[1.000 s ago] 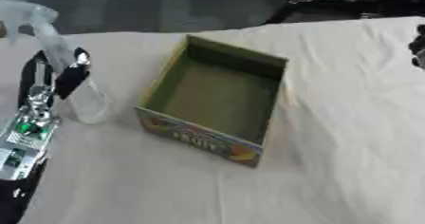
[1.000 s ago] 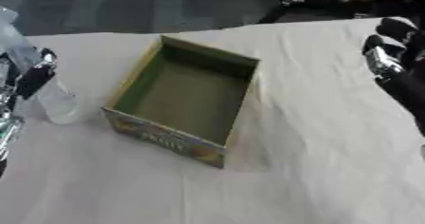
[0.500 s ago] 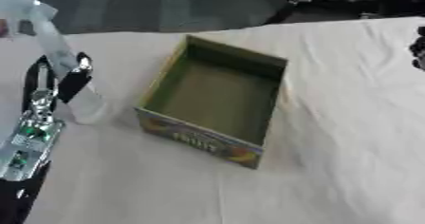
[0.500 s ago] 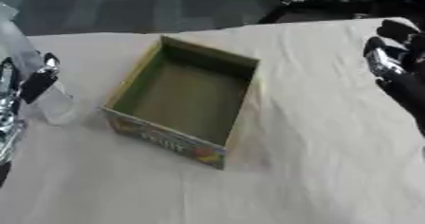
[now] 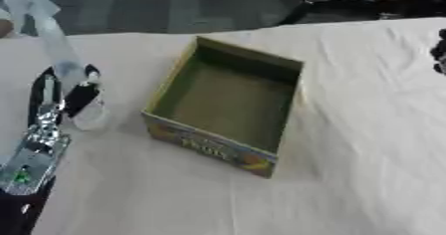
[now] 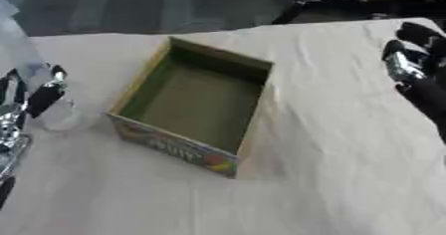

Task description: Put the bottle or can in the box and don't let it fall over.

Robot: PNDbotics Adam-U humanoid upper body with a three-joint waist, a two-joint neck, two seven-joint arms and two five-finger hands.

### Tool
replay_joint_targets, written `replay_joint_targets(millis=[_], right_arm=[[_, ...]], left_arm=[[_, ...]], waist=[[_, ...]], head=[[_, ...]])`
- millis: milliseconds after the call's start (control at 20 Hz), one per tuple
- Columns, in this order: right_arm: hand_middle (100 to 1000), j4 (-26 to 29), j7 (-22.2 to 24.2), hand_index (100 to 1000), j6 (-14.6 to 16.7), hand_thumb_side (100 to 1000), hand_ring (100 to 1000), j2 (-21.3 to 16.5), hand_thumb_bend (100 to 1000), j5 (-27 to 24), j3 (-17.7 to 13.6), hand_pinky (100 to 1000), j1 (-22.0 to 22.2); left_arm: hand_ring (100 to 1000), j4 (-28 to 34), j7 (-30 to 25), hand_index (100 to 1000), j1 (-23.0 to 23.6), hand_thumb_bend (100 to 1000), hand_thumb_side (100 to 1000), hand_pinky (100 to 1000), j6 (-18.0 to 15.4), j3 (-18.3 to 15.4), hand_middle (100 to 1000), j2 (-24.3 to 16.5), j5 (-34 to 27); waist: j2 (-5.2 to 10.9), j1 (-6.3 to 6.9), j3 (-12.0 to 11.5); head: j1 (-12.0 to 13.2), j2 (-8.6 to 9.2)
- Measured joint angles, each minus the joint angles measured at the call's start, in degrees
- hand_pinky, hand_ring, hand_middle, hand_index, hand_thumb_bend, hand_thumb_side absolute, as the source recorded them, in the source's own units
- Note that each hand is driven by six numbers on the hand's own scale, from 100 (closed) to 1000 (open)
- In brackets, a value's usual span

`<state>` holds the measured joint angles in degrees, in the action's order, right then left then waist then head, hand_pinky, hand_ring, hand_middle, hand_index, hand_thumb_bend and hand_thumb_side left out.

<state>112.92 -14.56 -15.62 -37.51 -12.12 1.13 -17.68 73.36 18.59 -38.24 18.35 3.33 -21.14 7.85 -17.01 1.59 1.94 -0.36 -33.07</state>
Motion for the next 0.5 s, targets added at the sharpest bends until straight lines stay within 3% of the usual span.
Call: replay_joint_targets(millis=[200, 250, 350, 400, 450, 500], right_arm=[[914, 0.0, 0.0, 936, -0.2, 553, 881, 0.0, 100, 0.0, 0.0, 880, 0.0], [912, 0.0, 0.1, 934, -0.3, 552, 878, 0.0, 100, 0.0, 0.0, 879, 0.0], [911, 0.0, 0.0, 933, -0.4, 551, 877, 0.0, 100, 0.0, 0.0, 879, 0.0], [910, 0.0, 0.0, 932, -0.4, 551, 875, 0.1, 100, 0.0, 0.0, 879, 0.0], [910, 0.0, 0.0, 932, -0.4, 551, 875, 0.1, 100, 0.0, 0.0, 879, 0.0], [909, 0.0, -0.1, 932, -0.4, 551, 874, 0.1, 100, 0.0, 0.0, 879, -0.1]], left_arm=[[564, -0.3, 1.1, 816, 0.0, 100, 416, 1000, 0.1, 0.0, 532, 0.0, -1.0], [345, -0.4, 1.4, 627, 0.0, 100, 423, 1000, 0.2, 0.0, 323, 0.0, -1.1], [322, -0.9, 2.3, 592, -0.1, 100, 426, 1000, 0.3, -0.5, 293, 0.0, -1.2], [222, -1.1, 3.0, 454, -0.1, 100, 425, 1000, 0.3, -0.7, 172, 0.0, -1.2], [222, -1.3, 3.8, 454, -0.1, 100, 425, 1000, 0.2, -0.8, 172, 0.1, -1.4], [170, -1.5, 4.7, 386, -0.1, 100, 426, 1000, 0.1, -0.8, 114, 0.2, -1.6]], waist=[[0.0, 0.0, 0.0], [0.0, 0.0, 0.0], [0.0, 0.0, 0.0], [0.0, 0.0, 0.0], [0.0, 0.0, 0.0], [0.0, 0.01, 0.0]], head=[[0.0, 0.0], [0.0, 0.0], [0.0, 0.0], [0.0, 0.0], [-0.1, 0.0], [-0.1, 0.0]])
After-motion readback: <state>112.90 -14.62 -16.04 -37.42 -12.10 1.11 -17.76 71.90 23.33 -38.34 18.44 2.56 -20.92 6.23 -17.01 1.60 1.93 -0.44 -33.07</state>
